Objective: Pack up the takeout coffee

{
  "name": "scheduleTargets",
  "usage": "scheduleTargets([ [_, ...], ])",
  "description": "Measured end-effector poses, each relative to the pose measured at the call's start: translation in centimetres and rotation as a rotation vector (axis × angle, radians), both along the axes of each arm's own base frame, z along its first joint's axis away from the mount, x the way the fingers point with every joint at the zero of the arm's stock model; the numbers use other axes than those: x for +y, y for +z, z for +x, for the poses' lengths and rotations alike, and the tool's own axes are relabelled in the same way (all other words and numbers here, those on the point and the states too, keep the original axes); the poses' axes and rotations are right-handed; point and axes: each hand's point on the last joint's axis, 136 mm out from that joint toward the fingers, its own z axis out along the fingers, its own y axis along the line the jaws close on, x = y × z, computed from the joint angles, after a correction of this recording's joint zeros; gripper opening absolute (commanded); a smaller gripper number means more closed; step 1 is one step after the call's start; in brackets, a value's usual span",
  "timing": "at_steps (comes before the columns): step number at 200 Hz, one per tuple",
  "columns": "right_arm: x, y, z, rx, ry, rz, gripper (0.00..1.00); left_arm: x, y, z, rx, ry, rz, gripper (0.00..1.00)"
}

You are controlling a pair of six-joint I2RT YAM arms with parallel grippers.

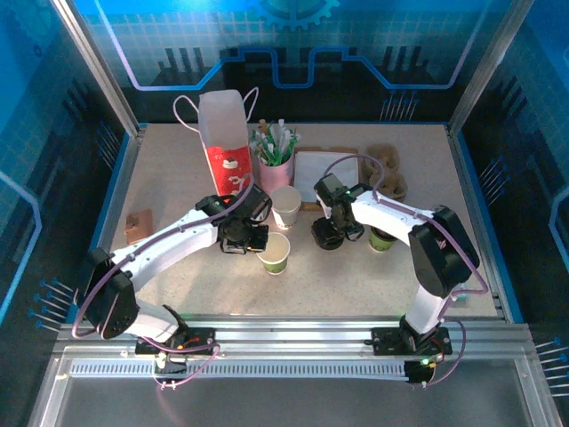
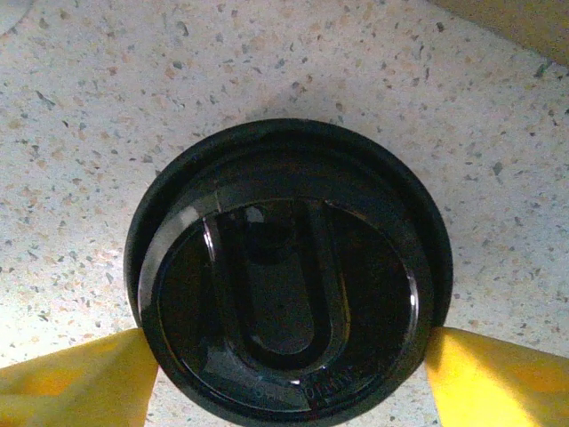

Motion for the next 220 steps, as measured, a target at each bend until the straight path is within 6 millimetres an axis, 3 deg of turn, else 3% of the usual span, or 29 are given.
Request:
scheduleTargets([
  [96, -0.3, -0.1, 0.2, -0.009, -0.003, -0.021, 0.76, -0.1, -0.5, 0.2, 0.006, -0.004, 0.015, 0.37],
  [130, -0.4, 0.0, 0.3, -0.018, -0.004, -0.029, 0.76, 0.0, 0.1, 0.8, -0.026, -0.012, 0.025, 0.52],
  [168, -0.3, 0.3, 0.5, -0.031, -0.004, -0.021, 0.77, 0.4, 1.2, 1.4, -0.082, -0.008, 0.038, 0.54],
  [220, -0.1, 0.4, 0.4, -0.034, 0.001, -0.019, 0.81, 1.1, 4.4, 2.5, -0.186, -0.006, 0.045, 0.55],
])
